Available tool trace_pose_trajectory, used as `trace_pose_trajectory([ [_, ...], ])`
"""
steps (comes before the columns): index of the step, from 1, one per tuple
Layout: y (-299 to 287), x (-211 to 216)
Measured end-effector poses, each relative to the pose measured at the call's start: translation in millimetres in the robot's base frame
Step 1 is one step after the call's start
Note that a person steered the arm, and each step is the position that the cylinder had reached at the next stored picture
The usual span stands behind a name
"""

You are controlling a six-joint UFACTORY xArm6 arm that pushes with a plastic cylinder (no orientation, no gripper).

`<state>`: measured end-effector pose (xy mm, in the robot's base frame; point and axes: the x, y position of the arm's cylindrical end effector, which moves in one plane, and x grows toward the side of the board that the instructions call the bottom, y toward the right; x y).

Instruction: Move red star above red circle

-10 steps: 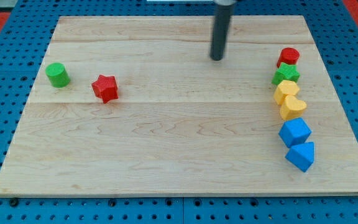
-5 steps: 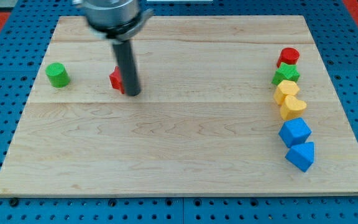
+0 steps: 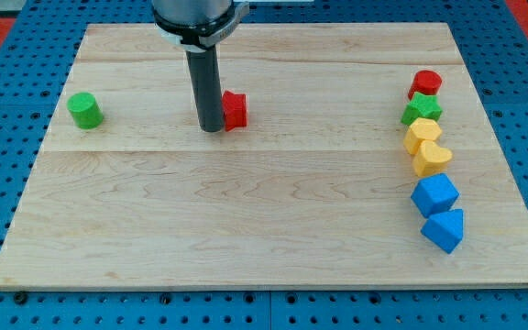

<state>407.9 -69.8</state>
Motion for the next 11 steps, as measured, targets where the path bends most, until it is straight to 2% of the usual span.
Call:
trace_pose_trajectory([
  [1,-2,-19],
  [2,30,-67],
  [3,82,-39],
  [4,50,-18],
  [6,132,-53],
  [7,142,-89],
  [8,125,-111],
  [9,146,-126],
  [10,191,-126],
  [11,142,-114],
])
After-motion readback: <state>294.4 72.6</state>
